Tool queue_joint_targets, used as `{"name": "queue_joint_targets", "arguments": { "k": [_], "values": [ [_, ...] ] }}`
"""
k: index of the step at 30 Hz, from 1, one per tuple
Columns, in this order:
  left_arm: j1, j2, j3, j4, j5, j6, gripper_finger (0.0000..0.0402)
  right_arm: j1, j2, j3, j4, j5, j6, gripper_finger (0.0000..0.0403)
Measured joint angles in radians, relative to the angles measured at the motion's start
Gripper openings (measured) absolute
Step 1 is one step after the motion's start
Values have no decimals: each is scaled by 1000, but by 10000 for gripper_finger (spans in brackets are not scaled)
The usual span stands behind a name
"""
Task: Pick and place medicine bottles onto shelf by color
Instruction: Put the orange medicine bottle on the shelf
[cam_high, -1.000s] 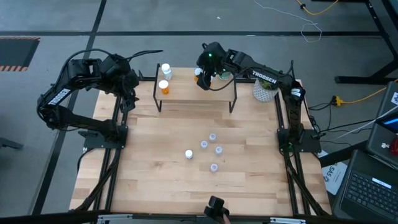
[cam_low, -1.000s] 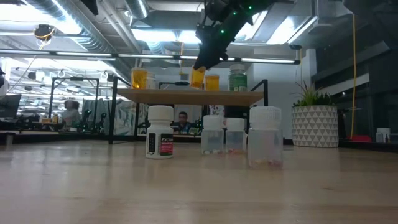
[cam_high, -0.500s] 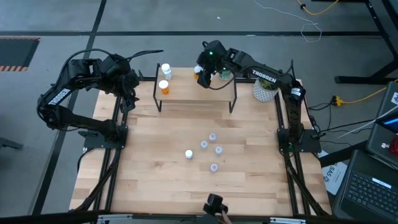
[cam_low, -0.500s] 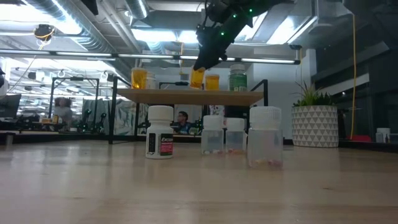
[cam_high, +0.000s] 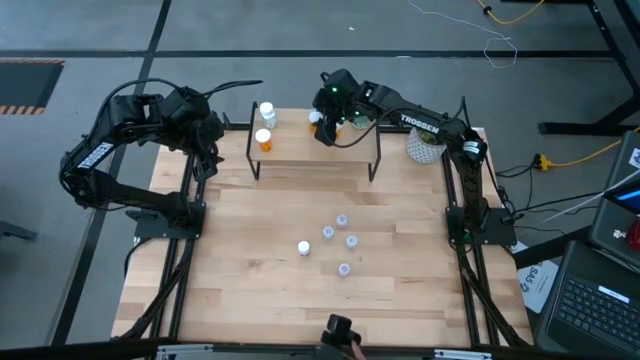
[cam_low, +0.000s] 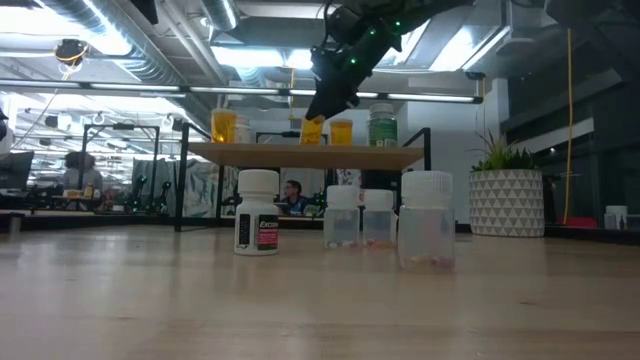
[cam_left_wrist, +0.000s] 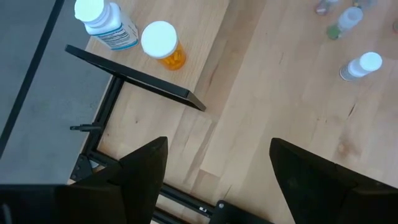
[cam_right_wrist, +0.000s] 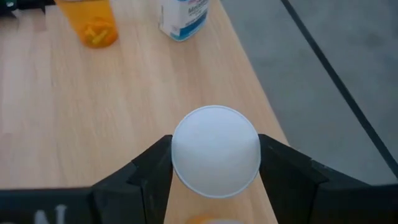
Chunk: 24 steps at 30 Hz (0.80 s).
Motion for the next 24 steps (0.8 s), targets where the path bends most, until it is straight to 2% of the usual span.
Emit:
{"name": "queue_joint_targets", "arguments": {
  "k": [6,10,17,21,24],
  "values": [
    [0,0,0,0,0,0,279,1,0,0,-24,-4,-9,209],
    [0,0,0,0,0,0,279,0,0,0,-26,-43,-53,209],
    [0,0,0,0,0,-2,279,1,0,0,-25,-12,-5,209],
    [0,0,0,0,0,-2,279,0,0,0,-50,-62,-46,209],
    [0,0,0,0,0,-2,279,3,0,0,-50,-37,-47,209]
  ]
}}
